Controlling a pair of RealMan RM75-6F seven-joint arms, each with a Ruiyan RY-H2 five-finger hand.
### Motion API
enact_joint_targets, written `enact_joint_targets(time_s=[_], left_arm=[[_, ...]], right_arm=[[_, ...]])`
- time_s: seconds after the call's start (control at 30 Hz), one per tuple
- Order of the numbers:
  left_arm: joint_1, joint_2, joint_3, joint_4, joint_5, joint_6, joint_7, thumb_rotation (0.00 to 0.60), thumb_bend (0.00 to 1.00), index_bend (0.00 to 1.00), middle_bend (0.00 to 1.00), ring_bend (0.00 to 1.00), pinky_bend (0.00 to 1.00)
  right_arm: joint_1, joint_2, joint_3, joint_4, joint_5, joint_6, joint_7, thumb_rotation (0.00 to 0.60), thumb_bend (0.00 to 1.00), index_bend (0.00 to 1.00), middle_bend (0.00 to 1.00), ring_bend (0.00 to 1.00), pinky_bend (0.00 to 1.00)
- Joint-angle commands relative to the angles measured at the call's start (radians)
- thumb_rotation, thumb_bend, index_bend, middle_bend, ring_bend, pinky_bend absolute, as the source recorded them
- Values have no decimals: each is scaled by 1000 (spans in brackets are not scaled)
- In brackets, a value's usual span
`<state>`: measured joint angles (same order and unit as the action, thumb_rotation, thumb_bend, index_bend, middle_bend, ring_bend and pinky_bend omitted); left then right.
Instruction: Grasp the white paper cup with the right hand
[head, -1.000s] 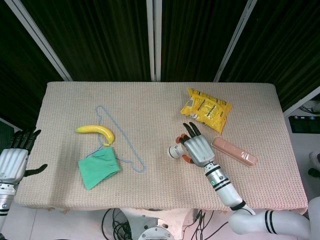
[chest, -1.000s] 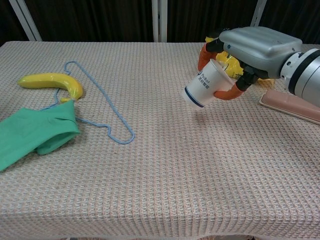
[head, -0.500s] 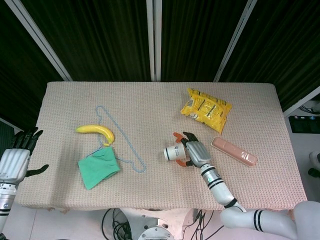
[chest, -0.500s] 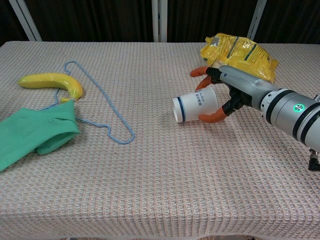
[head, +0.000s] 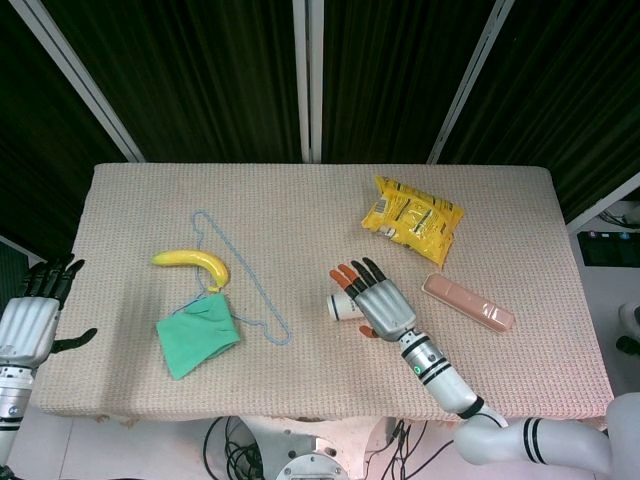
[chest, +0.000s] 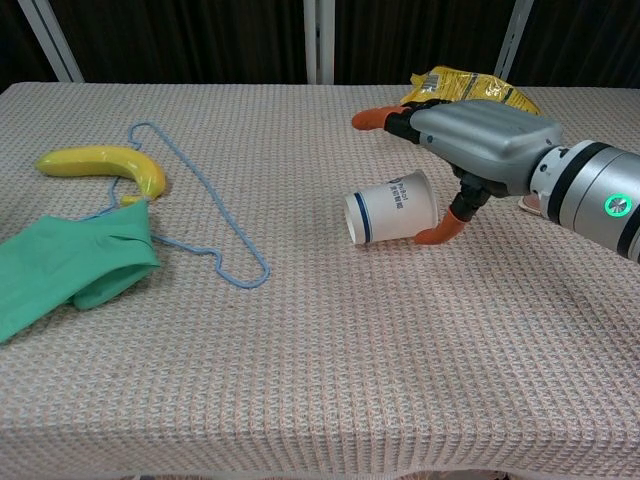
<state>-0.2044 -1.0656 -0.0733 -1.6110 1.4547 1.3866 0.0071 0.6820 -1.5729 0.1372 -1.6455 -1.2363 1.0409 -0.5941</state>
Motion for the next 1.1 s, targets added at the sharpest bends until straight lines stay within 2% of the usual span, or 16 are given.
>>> enact_joint_targets(time_s=[0.03, 0.13, 0.33, 0.57, 0.73, 1.1], left_arm=[[0, -3, 0, 2, -1, 1, 8, 600, 126, 34, 0, 0, 0], [1, -4, 1, 2, 3, 5, 11, 600, 126, 34, 0, 0, 0], [3, -2, 0, 4, 3, 8, -1, 600, 126, 34, 0, 0, 0], [4, 0, -2, 7, 2, 8, -14, 600, 126, 35, 0, 0, 0], [4, 2, -3, 10, -1, 5, -21, 600, 126, 35, 0, 0, 0], [4, 4, -3, 16, 0, 4, -32, 600, 127, 35, 0, 0, 0]], right_arm=[[75, -26, -25, -126, 83, 36, -470, 600, 57, 0, 156, 0, 0], [101, -77, -22, -115, 145, 57, -584, 600, 65, 0, 176, 0, 0], [127, -142, -21, -69, 200, 82, -650, 600, 77, 0, 205, 0, 0], [143, -186, -25, -8, 222, 99, -654, 600, 87, 4, 262, 0, 0], [150, -212, -26, 27, 225, 111, -645, 600, 101, 41, 297, 0, 0], [153, -246, -38, 96, 187, 139, -616, 600, 185, 205, 476, 20, 0]])
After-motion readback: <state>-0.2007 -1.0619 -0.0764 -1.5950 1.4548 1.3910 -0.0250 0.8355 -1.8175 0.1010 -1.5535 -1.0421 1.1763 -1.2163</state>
